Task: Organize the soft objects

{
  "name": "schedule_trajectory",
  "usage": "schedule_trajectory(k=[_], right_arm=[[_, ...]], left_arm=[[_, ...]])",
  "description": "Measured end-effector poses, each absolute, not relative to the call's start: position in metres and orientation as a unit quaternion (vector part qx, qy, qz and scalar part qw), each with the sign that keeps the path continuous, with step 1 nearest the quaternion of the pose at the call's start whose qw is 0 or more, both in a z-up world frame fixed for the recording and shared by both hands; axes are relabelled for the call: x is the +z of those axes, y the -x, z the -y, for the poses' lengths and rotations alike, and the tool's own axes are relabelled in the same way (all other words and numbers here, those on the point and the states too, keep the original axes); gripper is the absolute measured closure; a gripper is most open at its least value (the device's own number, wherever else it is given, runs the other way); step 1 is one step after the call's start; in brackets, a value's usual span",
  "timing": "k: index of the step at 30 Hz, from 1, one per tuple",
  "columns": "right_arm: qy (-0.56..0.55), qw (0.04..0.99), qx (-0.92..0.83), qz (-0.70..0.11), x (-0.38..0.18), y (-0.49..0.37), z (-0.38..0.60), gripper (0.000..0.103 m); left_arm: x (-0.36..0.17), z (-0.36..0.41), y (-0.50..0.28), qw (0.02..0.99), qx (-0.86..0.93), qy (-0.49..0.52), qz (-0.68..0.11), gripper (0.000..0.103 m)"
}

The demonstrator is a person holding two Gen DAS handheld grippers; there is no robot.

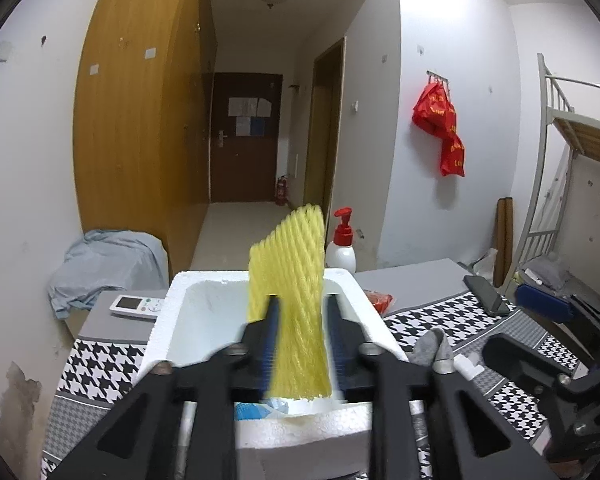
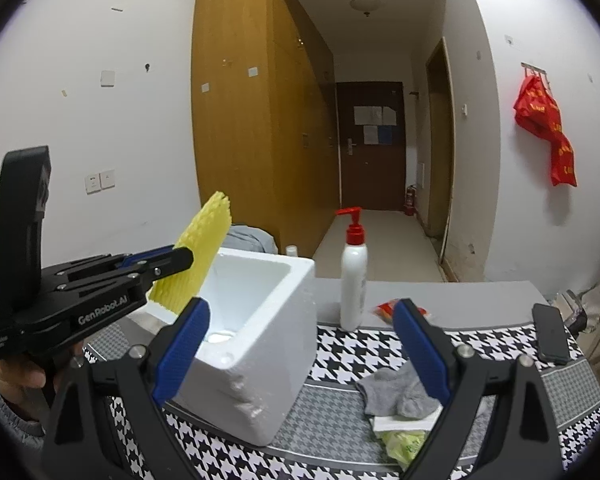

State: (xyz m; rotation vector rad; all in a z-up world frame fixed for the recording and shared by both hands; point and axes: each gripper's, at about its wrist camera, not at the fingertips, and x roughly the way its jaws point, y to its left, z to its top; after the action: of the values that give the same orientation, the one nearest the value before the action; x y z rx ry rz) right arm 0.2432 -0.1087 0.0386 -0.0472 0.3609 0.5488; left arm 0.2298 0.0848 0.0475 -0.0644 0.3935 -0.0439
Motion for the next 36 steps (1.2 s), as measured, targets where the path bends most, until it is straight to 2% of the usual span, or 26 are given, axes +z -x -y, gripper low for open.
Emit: schedule_trajectory(k=[3,4,6,9,36], right_arm=[[0.019,0.948,0.263,-0.18,0.037,-0.246,0.113,0.008],[0.018,0.948,0.263,-0.181,0.037,-0.245,0.114,0.008],[0.018,0.949,0.26,-0.18,0.036,-0.245,0.117,0.008],[0.016,0.949,0.258,-0.178,0.036,-0.244,0.12,0.008],[0.016,0.953,0.265,-0.143,0.055,-0.194,0.135,0.008]], left_arm=[[0.048,-0.087,-0.228,0.983,-0.007,0.035,-0.183,0.033],[0.049,-0.087,-0.227,0.983,-0.005,0.035,-0.18,0.029],[0.05,-0.086,-0.224,0.984,-0.006,0.034,-0.173,0.014],[0.053,-0.082,-0.221,0.986,-0.003,0.029,-0.163,0.003],[0.074,-0.075,-0.142,0.991,-0.013,0.048,-0.127,0.001]])
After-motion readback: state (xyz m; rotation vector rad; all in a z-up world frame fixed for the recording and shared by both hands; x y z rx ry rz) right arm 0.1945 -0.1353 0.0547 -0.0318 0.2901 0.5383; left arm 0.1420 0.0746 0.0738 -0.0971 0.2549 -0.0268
